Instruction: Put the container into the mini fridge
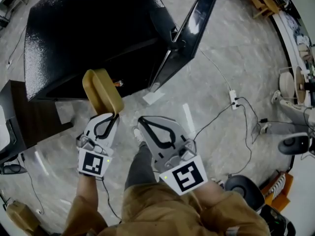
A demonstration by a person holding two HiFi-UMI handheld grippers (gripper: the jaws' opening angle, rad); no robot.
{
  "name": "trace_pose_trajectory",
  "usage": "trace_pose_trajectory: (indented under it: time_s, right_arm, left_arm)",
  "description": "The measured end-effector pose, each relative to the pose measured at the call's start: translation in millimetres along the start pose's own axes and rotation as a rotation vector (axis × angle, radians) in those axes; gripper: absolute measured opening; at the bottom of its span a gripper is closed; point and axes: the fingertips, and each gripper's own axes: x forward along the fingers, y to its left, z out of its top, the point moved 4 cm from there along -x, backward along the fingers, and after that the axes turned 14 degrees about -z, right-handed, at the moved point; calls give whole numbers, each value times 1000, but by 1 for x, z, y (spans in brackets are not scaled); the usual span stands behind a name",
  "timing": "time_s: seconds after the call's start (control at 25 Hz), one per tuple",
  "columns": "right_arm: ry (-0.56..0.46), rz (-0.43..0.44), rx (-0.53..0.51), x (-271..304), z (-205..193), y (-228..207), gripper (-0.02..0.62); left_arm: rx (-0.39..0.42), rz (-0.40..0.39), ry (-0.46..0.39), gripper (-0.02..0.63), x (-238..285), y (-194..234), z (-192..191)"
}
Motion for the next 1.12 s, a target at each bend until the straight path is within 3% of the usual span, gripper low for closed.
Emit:
trace_pose_trajectory:
  time_s: [0.2, 0.4, 0.72, 0.92, 1.12]
  right_arm:
    - [77, 29, -46, 8, -46, 2, 2]
    - [57, 40, -142, 22, -62, 3, 2]
    - [31, 29, -133, 29, -67, -7, 2]
    - [82, 28, -112, 70, -125, -40, 2]
    - [69, 19, -111, 58, -108, -22, 2]
  left_arm:
    - [41, -21, 25, 15, 28, 1, -30]
    - [52, -17, 34, 15, 48, 18, -46]
    - [40, -33, 90, 15, 80, 31, -55]
    - [33, -84, 130, 15, 147, 61, -106]
    - [57, -104, 166, 15, 130, 51, -100]
